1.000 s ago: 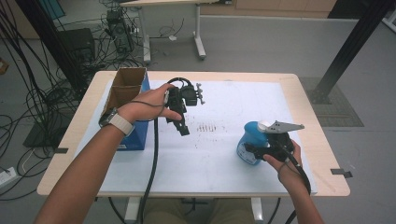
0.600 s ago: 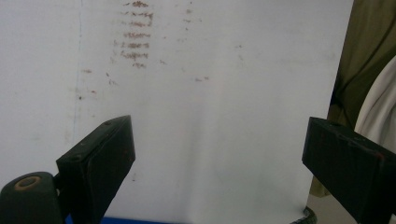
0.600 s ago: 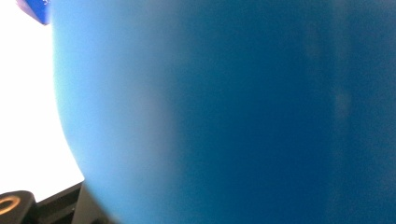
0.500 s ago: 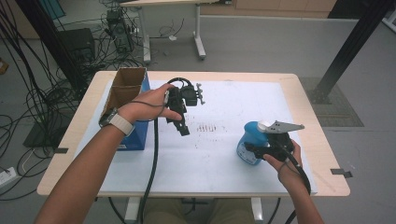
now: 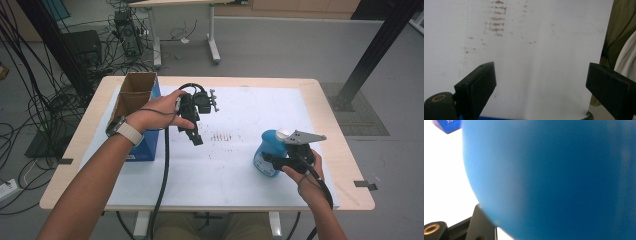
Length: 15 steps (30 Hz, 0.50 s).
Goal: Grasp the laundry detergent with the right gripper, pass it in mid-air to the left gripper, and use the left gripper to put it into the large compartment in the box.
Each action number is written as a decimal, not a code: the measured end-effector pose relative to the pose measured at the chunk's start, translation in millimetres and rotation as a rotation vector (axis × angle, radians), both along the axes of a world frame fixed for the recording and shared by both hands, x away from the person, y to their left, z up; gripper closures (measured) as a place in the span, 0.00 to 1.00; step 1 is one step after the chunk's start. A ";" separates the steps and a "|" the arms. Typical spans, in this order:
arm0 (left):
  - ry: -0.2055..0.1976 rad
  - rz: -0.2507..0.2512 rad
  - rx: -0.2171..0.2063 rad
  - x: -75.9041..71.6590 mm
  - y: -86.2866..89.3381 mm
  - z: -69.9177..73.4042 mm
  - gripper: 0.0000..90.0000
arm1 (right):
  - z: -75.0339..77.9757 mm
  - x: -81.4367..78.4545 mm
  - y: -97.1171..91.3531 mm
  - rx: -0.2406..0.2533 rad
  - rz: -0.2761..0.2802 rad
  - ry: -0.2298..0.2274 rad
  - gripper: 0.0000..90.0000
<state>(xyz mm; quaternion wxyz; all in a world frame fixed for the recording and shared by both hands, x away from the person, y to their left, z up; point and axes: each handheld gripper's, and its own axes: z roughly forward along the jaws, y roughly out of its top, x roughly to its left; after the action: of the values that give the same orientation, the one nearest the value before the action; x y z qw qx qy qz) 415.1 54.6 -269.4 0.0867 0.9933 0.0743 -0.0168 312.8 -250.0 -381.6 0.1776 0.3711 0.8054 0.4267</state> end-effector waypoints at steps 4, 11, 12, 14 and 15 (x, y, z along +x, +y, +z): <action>-0.001 0.001 -0.001 0.1 0.7 0.1 0.11 | 0.2 0.0 0.8 -0.003 -0.001 -0.001 0.48; -0.002 -0.002 0.000 -0.4 0.5 -0.1 0.11 | -0.9 -1.2 0.3 -0.002 0.004 -0.011 0.48; -0.001 0.000 -0.002 -0.7 0.5 -0.1 0.11 | -0.9 -1.3 0.4 -0.002 0.003 -0.012 0.48; -0.001 0.001 -0.003 -1.1 0.6 0.0 0.11 | -0.7 -1.2 0.6 -0.005 0.004 -0.011 0.48; -0.001 0.001 -0.003 -1.3 0.7 0.1 0.11 | -0.6 -1.2 0.8 -0.004 0.003 -0.011 0.48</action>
<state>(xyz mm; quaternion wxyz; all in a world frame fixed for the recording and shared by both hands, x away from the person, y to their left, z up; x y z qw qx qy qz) 413.8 55.3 -269.4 0.0883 0.9932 0.0746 -0.0165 311.5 -249.2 -382.2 0.1821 0.3673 0.8059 0.4271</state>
